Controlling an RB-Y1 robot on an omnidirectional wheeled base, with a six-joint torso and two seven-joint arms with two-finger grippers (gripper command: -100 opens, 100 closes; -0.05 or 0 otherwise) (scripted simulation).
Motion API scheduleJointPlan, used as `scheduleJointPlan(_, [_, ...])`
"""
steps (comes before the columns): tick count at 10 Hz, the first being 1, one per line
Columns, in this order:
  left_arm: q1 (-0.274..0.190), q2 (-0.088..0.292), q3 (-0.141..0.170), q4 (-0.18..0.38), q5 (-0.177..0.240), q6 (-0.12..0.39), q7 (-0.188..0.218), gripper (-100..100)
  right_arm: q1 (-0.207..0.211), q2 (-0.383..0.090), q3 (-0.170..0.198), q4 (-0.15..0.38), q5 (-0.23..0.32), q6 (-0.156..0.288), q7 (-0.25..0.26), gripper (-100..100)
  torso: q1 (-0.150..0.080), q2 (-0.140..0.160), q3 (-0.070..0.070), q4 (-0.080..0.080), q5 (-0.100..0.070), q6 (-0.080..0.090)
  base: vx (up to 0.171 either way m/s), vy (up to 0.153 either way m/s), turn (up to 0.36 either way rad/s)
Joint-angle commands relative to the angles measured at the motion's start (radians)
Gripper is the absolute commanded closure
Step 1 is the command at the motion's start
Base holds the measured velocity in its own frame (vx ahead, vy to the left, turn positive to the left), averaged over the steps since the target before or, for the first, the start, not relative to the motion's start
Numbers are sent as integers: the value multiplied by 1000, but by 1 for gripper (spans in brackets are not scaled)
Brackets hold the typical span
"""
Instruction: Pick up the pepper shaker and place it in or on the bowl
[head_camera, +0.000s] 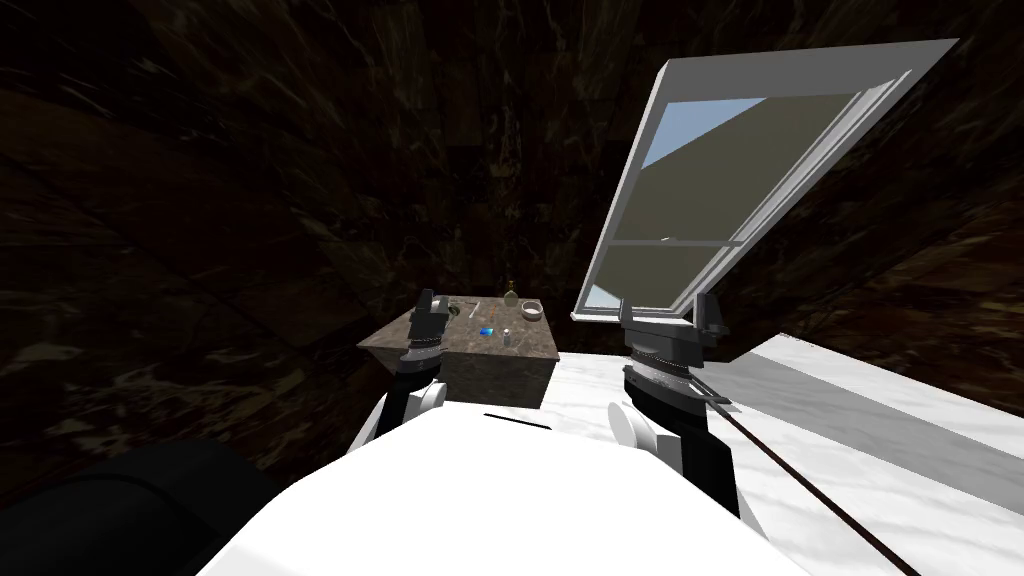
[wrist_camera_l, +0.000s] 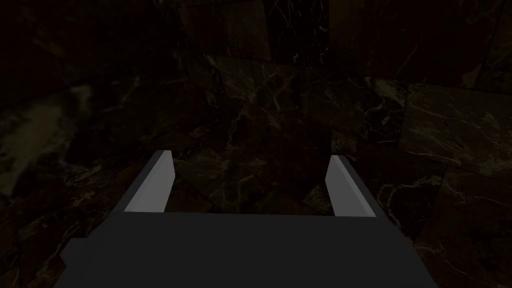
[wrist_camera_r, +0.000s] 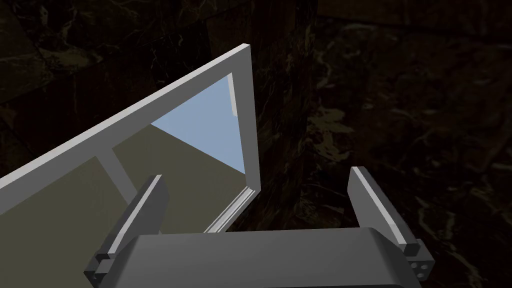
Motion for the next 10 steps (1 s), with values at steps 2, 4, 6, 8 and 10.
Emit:
scheduleJointPlan(2, [-6, 57, 1, 18, -12, 1, -5, -100, 0, 0, 0, 0, 0, 0, 0, 0, 0, 1, 0, 0, 0, 0, -23, -17, -16])
scheduleJointPlan(4, [-15, 102, 2, 44, -29, 1, -11, -100, 0, 0, 0, 0, 0, 0, 0, 0, -1, 2, 1, 1, 0, 0, -43, -28, -22])
scheduleJointPlan(6, [-27, 137, 6, 78, -51, 1, -18, -100, 0, 0, 0, 0, 0, 0, 0, 0, -1, 4, 2, 1, 0, 0, -63, -29, -31])
scheduleJointPlan(8, [-41, 163, 11, 118, -78, 1, -25, -100, 0, 0, 0, 0, 0, 0, 0, 0, -3, 5, 3, 1, -1, 0, -83, -42, -37])
scheduleJointPlan(10, [-57, 182, 17, 163, -109, 1, -33, -100, 0, 0, 0, 0, 0, 0, 0, 0, -2, 6, 3, 1, 0, 0, -95, -39, -43])
